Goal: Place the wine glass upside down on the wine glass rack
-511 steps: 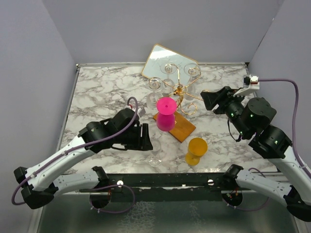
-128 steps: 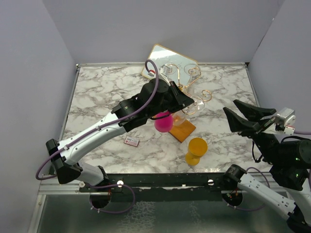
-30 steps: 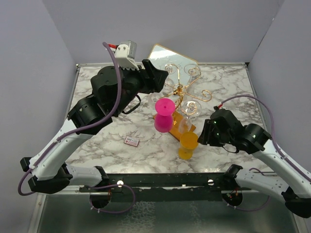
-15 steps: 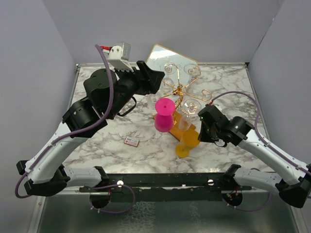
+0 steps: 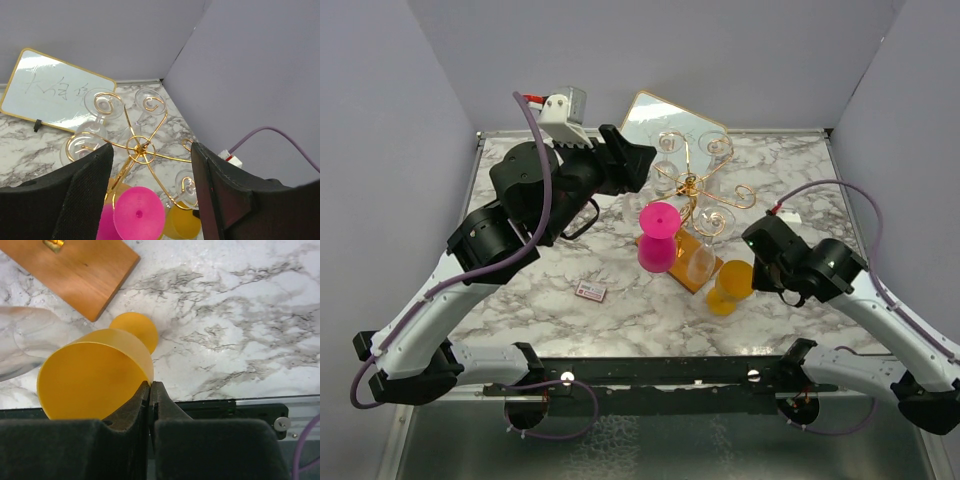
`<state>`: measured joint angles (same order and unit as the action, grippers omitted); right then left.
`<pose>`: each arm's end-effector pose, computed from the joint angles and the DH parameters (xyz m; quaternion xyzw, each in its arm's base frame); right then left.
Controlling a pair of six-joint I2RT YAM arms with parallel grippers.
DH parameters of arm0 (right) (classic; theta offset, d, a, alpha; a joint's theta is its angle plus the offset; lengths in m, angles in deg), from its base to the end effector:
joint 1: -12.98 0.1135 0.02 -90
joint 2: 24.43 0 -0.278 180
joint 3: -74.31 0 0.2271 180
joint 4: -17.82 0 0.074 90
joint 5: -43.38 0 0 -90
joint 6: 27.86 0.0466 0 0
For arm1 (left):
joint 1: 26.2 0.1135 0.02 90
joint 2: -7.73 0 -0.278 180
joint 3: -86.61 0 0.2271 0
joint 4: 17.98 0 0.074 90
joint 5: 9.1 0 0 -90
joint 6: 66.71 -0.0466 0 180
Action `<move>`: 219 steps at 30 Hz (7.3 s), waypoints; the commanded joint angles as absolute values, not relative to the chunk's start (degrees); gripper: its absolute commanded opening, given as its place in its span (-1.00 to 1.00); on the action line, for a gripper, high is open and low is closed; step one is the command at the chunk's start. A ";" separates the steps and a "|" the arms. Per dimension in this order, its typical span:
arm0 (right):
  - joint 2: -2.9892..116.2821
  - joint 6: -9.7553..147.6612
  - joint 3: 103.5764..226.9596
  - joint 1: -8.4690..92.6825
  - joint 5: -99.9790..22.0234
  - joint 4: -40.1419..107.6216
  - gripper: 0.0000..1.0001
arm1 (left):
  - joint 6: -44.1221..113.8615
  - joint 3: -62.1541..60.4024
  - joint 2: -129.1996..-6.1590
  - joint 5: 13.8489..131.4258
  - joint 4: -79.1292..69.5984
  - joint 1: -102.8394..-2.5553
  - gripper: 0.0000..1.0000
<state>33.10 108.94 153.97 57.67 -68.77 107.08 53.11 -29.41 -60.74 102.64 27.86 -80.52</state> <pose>0.1024 0.0766 0.3256 0.0558 0.9610 0.0080 0.2706 0.1240 -0.1430 0.5432 0.0129 0.6971 -0.3747 0.6111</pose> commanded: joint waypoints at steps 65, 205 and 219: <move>8.06 83.74 157.88 58.01 -79.26 41.03 -0.98 | 98.61 -45.24 -89.35 84.44 -3.31 -82.33 0.10; 23.88 100.66 163.90 57.98 -87.62 54.00 -0.98 | 26.47 -8.39 -59.43 86.08 -19.03 -83.85 0.40; 30.50 106.70 160.94 57.98 -80.31 50.68 -0.98 | 30.60 -10.05 -55.60 90.31 -5.70 -83.84 0.39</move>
<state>30.79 103.79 162.08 57.91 -82.39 53.44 28.37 -8.80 -57.68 87.97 -9.54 -83.69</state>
